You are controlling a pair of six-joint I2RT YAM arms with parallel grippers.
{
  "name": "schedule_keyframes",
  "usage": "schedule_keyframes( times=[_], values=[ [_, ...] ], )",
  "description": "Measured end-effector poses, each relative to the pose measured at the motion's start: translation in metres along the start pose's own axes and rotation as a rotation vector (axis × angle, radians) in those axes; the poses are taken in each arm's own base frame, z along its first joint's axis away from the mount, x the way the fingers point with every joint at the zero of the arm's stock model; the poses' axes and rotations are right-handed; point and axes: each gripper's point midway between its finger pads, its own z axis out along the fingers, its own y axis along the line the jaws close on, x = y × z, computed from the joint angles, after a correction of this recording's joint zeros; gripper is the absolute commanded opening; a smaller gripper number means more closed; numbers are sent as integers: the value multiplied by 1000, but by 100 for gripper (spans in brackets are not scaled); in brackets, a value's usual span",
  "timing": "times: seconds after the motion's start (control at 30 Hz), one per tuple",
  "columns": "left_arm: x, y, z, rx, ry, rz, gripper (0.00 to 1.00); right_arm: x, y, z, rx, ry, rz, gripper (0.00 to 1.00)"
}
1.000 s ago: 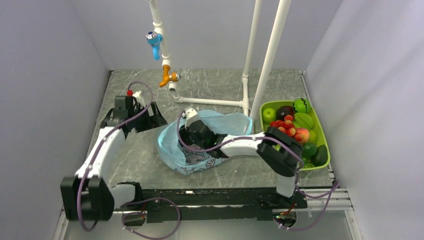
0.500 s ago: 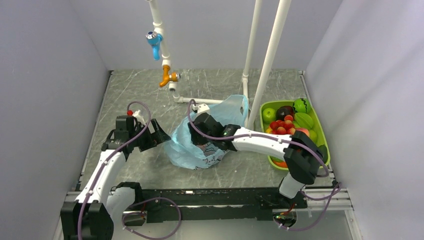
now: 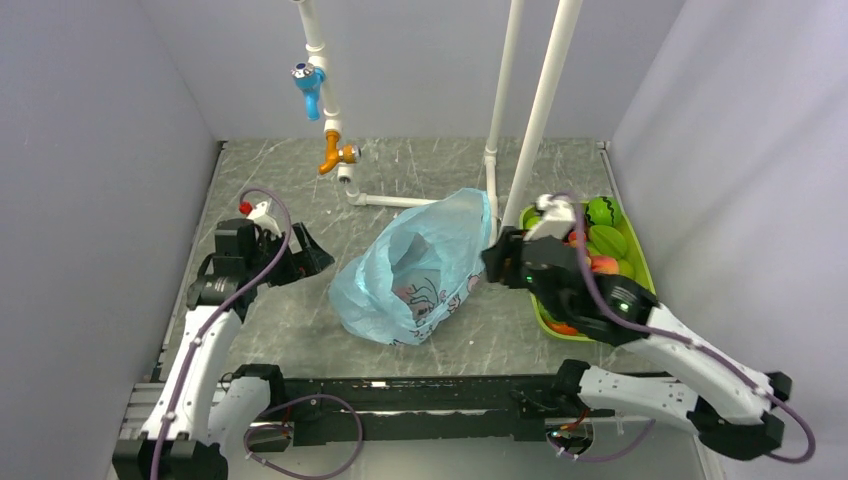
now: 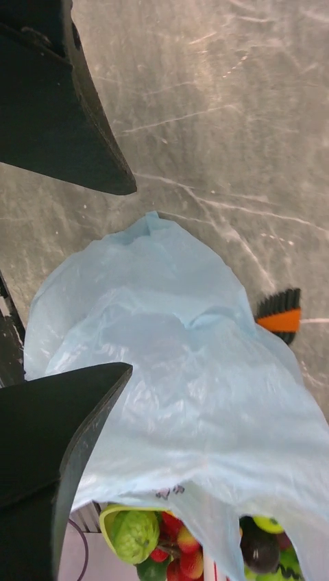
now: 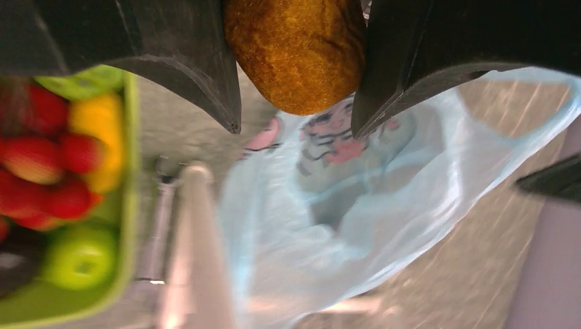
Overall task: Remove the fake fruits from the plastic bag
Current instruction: Place the fake fruit in the bin.
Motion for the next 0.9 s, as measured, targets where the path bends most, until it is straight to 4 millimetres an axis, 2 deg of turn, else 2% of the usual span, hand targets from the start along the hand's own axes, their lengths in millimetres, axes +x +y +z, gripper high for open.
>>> schedule_keyframes(
  times=[0.07,0.13,0.3,0.43,0.53,0.63,0.73,0.77,0.9],
  values=[
    [-8,-10,-12,24,-42,36,99,-13,-34,-20,105,-65,77,0],
    [-11,-18,-19,41,-57,62,99,-14,-66,-26,232,-89,112,0],
    [-2,-38,-25,75,-31,123,99,-9,-168,-17,634,-95,176,0],
    [5,-56,-30,108,-9,176,99,-11,-239,-9,838,-69,313,0],
    [10,-63,-33,120,-4,200,99,-17,-274,1,883,-75,396,0],
    [16,-66,-36,128,7,218,99,-18,-303,20,906,-57,447,7],
    [21,-68,-40,133,17,232,99,-4,-326,50,909,17,472,16],
    [22,-69,-42,135,19,239,99,3,-332,60,907,49,477,24],
    [18,-74,-56,146,-12,264,100,27,-347,87,897,146,473,41]
  ],
)
